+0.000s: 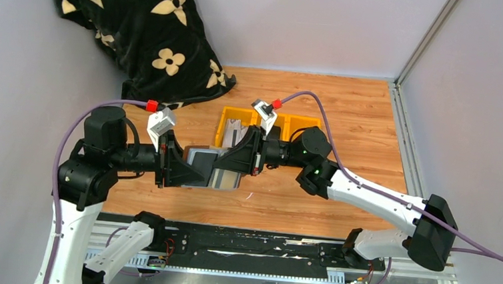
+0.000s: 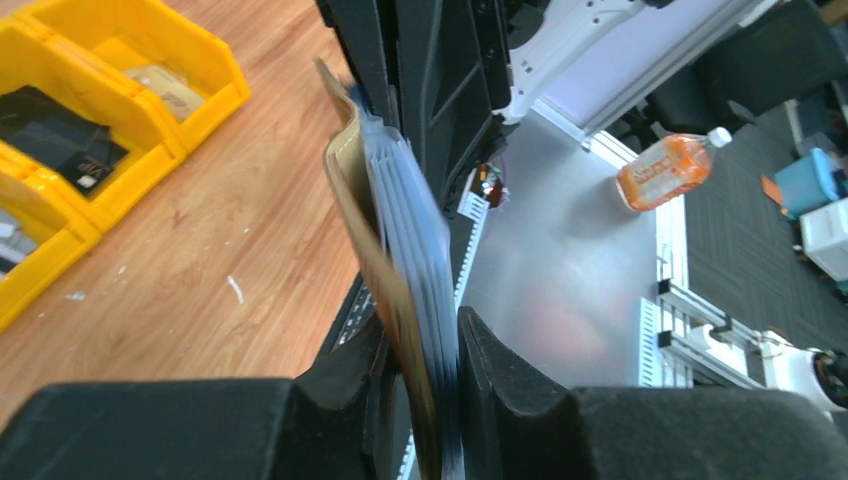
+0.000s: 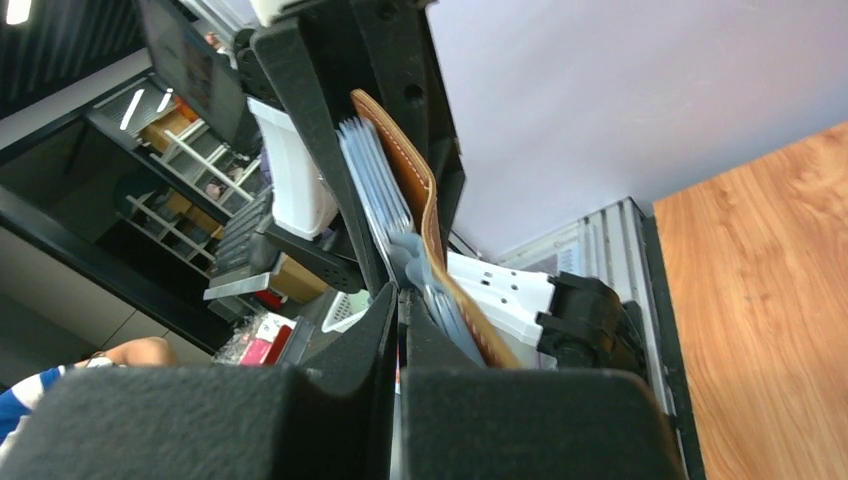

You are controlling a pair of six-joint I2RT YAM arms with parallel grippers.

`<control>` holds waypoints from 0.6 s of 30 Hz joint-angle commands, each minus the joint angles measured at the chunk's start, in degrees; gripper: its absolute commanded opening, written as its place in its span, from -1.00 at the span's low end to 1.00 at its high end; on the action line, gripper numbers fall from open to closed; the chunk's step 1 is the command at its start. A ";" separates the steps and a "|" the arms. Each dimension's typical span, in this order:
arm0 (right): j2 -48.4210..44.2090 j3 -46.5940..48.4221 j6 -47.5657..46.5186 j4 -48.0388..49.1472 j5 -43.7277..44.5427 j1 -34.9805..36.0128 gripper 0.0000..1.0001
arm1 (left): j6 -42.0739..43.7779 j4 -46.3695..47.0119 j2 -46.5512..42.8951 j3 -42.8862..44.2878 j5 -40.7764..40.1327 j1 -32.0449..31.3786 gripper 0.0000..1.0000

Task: Take the credit cards out of the card holder
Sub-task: Remove the credit card from the card holder.

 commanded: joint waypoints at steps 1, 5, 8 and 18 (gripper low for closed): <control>2.59 -0.55 1.74 11.04 3.54 2.89 -1.00 | -1.65 0.47 1.25 -0.50 16.05 -1.68 -0.42; 3.30 -0.95 2.98 15.02 0.53 3.04 -1.00 | -1.89 0.39 1.92 -0.49 17.83 -1.69 -0.46; 3.64 -1.10 3.09 15.96 -1.38 3.10 -1.00 | -2.34 0.37 2.36 -0.18 18.42 -1.69 -0.61; -2.00 -3.80 -9.11 -2.95 4.91 3.17 -0.55 | -2.87 0.55 2.03 0.61 16.70 -1.66 -0.85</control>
